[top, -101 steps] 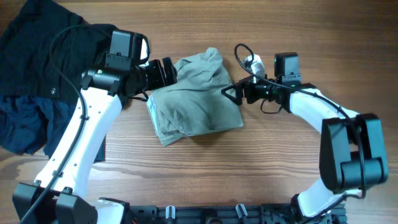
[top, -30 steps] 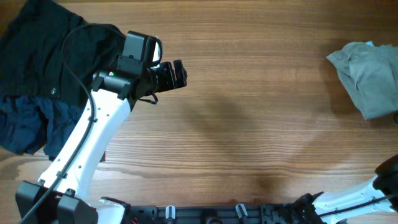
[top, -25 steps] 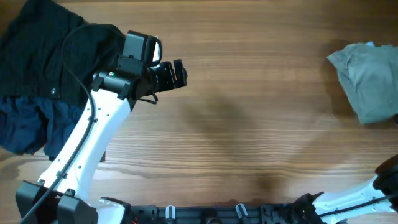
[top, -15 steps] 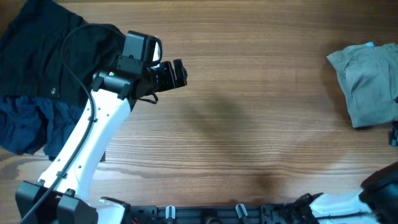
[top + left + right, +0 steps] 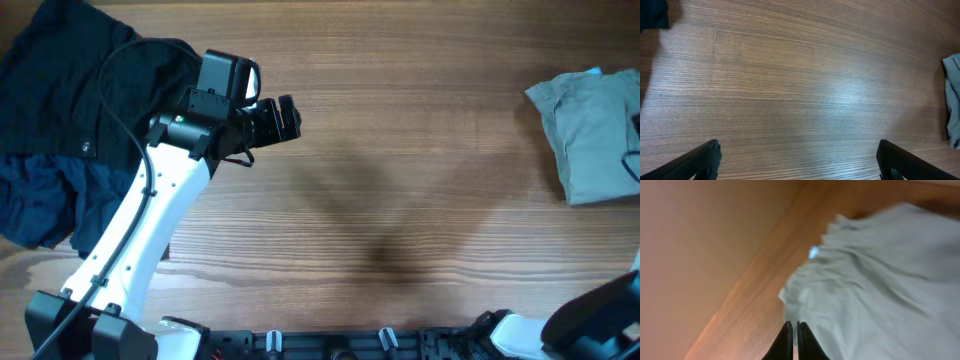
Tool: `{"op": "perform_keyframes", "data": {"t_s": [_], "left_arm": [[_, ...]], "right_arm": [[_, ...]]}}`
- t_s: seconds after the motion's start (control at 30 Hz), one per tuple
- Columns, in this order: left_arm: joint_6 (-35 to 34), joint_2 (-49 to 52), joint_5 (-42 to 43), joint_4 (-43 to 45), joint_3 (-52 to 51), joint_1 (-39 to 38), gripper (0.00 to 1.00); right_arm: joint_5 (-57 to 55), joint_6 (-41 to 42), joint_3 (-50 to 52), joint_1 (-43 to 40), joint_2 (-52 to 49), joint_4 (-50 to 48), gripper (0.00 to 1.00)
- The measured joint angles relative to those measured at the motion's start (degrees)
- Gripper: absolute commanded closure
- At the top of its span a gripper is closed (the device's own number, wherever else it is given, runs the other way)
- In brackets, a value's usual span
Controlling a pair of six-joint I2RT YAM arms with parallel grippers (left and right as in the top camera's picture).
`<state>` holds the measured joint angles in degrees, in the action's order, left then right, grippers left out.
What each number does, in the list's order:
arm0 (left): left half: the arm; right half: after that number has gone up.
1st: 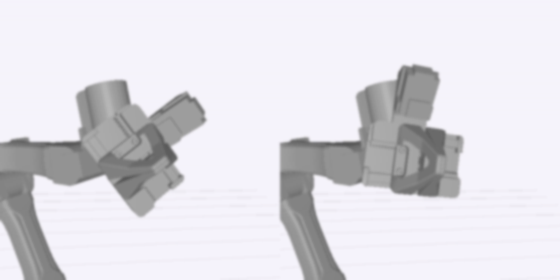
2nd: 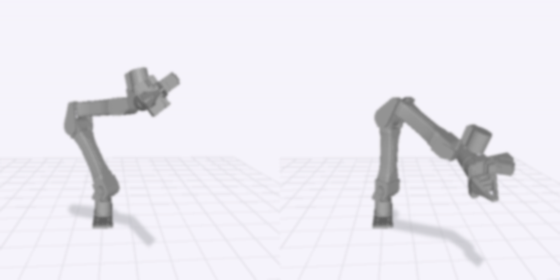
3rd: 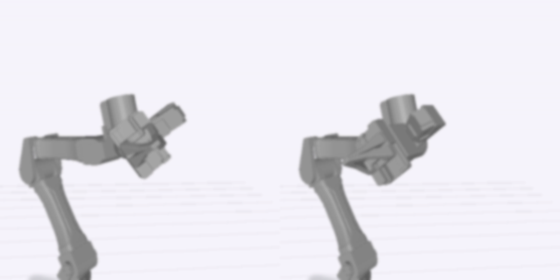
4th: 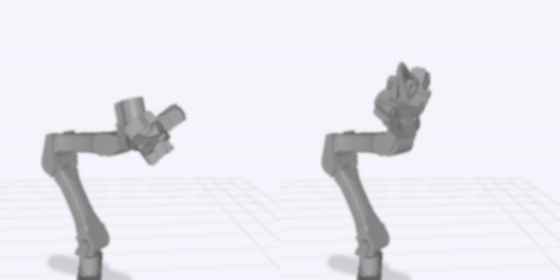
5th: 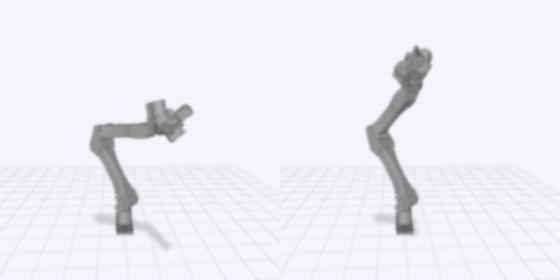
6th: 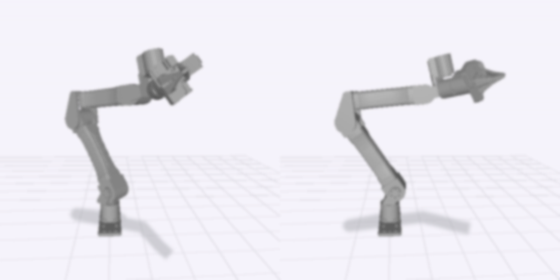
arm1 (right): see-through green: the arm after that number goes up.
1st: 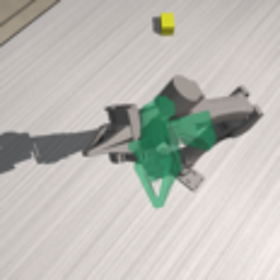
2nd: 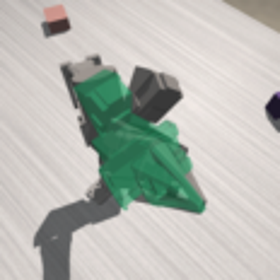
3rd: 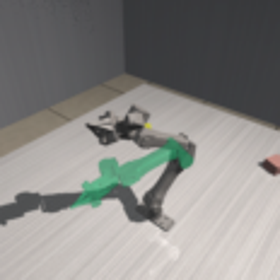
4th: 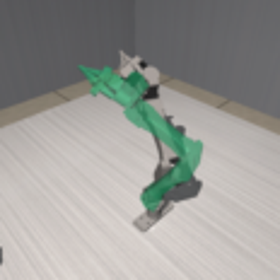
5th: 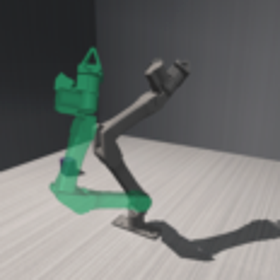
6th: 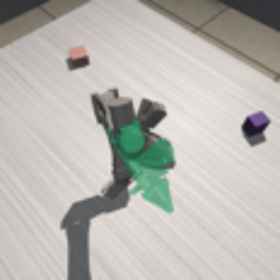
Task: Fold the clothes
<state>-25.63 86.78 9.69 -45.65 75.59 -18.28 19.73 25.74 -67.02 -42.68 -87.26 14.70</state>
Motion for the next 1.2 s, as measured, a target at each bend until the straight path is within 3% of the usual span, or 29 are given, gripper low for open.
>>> {"op": "perform_keyframes", "data": {"t_s": [0.17, 0.37, 0.73, 0.83, 0.97, 1.07, 1.2], "left_arm": [[0.0, 0.0, 0.0, -0.2, 0.0, 0.0, 0.00], [0.0, 0.0, -0.5, -0.2, 0.0, 0.0, 0.00], [0.0, 0.0, -0.9, -0.3, 0.0, 0.0, 0.00], [0.0, 0.0, -0.9, -0.3, 0.0, 0.0, 0.00], [0.0, 0.0, -0.9, -0.3, 0.0, 0.0, 0.00], [0.0, 0.0, -0.9, 0.3, 0.0, 0.0, 0.00], [0.0, -0.6, -0.9, 0.5, 0.0, 0.0, 0.00]], "right_arm": [[0.4, -4.5, 0.0, 3.4, -10.0, -8.7, 0.96], [4.8, -7.8, 0.0, 3.5, -23.4, -11.0, 0.93], [10.9, -10.6, 0.0, 5.9, -26.3, -10.5, 0.93], [12.4, -10.2, 0.0, 5.9, -22.9, -9.6, 0.92], [14.7, -9.5, -2.0, 5.9, -9.2, -9.2, 0.84], [20.2, -9.2, -3.5, 5.9, 2.8, -9.4, 0.74], [26.8, -9.0, -3.8, 5.9, 11.4, -4.1, 0.49]]}}
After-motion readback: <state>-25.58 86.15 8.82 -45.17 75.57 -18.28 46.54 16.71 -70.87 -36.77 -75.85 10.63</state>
